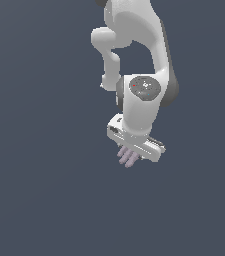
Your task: Pick up the object and move it to a goal position.
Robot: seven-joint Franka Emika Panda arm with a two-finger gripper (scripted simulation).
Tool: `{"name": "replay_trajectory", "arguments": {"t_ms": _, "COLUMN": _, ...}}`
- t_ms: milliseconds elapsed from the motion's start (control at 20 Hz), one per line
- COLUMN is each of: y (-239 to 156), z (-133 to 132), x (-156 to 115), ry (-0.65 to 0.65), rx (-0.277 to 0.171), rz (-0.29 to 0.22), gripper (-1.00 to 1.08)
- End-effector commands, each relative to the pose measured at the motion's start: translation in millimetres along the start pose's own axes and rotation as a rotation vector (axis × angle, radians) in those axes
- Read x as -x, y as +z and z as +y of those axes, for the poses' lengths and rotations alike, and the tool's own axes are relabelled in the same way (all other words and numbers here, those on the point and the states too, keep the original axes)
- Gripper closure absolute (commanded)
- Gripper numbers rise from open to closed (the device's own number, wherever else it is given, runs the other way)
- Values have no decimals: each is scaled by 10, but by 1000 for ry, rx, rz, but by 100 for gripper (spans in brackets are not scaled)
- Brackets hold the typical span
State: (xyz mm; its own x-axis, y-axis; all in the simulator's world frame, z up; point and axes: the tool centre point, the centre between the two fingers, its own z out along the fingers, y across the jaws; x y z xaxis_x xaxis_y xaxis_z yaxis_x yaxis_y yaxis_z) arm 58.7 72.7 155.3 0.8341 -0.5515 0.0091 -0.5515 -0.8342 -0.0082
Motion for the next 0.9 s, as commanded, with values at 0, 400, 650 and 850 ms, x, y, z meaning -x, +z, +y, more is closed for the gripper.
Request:
{"name": "replay_trajectory", "arguments": {"t_ms": 0, "y": -195, "z": 3, "x": 165, "ry": 0, "rx": 1, "rz": -1, "gripper": 108}}
{"name": "replay_trajectory", "arguments": {"t_ms": 400, "y": -850, "z": -2, "x": 695, "ry": 0, "rx": 4, "rz": -4, "gripper": 108}}
{"name": "replay_trajectory", "arguments": {"t_ms": 650, "y": -1205, "z": -10, "x": 972, "ry": 0, "rx": 7, "rz": -6, "gripper": 108}}
{"name": "replay_trajectory", "arguments": {"t_ms": 850, "y": -1430, "z": -23, "x": 1140, "ry": 0, "rx": 8, "rz": -7, "gripper": 108}}
